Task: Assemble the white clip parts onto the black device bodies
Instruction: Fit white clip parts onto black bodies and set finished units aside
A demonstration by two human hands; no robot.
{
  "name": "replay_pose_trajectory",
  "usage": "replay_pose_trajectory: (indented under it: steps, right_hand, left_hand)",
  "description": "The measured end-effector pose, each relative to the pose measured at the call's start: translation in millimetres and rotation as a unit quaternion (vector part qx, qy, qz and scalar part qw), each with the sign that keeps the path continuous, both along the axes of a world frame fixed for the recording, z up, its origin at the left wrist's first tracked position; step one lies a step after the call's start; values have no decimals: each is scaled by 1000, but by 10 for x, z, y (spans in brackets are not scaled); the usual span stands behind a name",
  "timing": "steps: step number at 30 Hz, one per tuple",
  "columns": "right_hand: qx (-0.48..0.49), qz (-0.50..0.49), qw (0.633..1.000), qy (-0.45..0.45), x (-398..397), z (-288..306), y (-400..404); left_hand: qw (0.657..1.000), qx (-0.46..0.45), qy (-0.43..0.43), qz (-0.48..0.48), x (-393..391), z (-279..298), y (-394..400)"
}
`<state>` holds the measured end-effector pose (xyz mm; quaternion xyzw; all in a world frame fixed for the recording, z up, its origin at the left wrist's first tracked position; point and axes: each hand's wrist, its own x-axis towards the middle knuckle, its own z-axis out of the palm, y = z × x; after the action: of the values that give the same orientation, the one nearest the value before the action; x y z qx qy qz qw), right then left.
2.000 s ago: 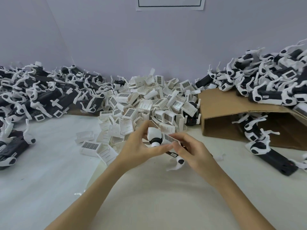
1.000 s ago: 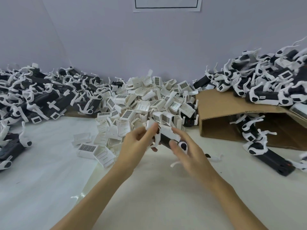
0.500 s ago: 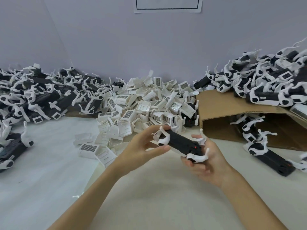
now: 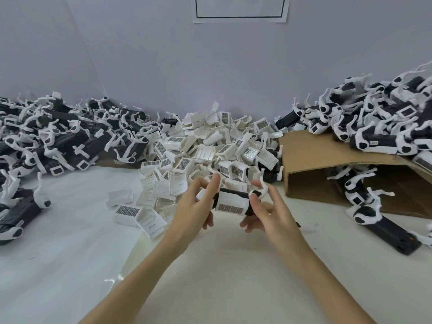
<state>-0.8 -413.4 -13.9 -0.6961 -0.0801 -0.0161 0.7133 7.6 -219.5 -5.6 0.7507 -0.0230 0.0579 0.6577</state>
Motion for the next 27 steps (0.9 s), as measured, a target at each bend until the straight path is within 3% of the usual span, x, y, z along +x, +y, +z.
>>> replay_pose_trajectory:
  steps: [2, 5, 7, 12, 15, 19, 23, 27]
  right_hand:
    - [44, -13, 998, 51, -5, 5, 7]
    - [143, -27, 971, 189, 38, -4, -55]
    - [128, -14, 965, 230, 57, -6, -105]
    - [-16, 12, 971, 237, 33, -2, -139]
    - [-98, 5, 966, 238, 1, -17, -129]
    - [-117, 53, 985, 110, -21, 11, -90]
    - [-132, 54, 990, 12, -38, 28, -86]
    - [-32, 67, 995, 62, 59, 183, -114]
  left_hand:
    - [987, 138, -88, 3, -8, -24, 43]
    - [905, 349, -242, -30, 16, 3, 134]
    - [860, 405, -304, -64, 17, 22, 162]
    - [882, 312, -331, -123, -60, 81, 101]
    - [903, 289, -294, -119, -92, 73, 97]
    - [960, 165, -217, -63, -83, 41, 56]
    - [990, 26, -135, -38, 27, 48, 125]
    - [995, -42, -88, -18, 81, 28, 122]
